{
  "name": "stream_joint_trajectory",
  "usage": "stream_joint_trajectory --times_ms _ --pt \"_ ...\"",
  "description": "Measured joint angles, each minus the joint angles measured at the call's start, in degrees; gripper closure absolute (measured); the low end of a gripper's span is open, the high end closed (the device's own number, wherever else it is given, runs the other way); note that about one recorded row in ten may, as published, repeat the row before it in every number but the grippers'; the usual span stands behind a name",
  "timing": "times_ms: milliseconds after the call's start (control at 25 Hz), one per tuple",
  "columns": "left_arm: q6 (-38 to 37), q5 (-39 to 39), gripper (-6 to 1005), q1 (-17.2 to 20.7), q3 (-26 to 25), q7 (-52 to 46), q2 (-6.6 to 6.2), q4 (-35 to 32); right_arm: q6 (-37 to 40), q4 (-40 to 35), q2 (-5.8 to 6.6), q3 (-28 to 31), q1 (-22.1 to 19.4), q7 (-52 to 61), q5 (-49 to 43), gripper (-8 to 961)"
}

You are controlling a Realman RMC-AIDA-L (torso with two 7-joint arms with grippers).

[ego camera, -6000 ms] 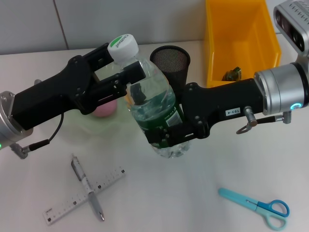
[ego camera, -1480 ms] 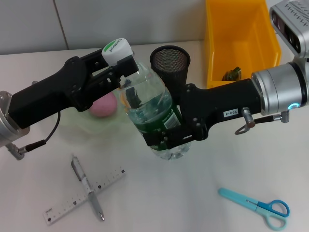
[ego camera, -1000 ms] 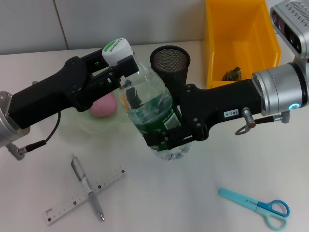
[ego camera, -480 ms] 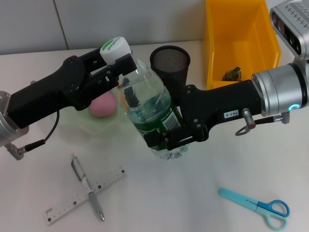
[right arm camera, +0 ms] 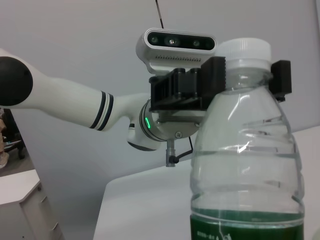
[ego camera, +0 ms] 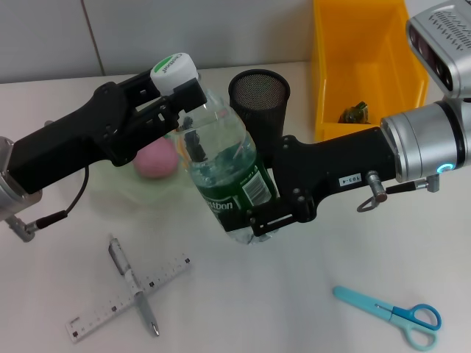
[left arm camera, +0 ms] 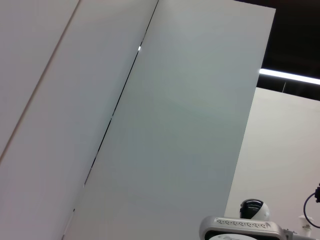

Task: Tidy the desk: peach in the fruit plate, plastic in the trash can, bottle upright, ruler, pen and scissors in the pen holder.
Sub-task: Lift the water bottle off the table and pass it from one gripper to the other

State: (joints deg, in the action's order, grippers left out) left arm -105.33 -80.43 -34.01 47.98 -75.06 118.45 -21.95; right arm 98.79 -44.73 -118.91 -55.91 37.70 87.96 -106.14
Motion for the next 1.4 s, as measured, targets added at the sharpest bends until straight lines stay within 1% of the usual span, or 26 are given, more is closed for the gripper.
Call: stream_joint_trajectory --times_ms 360,600,1400 --pt "-0.1 0.1 567 -0.1 0.0 0.0 -0.05 -0.2 -0.2 0.0 0.00 -0.1 -0.4 0.0 -0.1 179" --pt "-0.3 0.1 566 -0.3 0.0 0.0 -0.15 -0.2 -1.4 0.3 -0.01 -1.4 -1.0 0.0 -0.1 179" --pt "-0.5 1.7 566 -0.5 -0.2 -0.9 -0.24 -1.4 -2.1 1.2 0.00 -1.7 -1.9 0.0 -1.8 180"
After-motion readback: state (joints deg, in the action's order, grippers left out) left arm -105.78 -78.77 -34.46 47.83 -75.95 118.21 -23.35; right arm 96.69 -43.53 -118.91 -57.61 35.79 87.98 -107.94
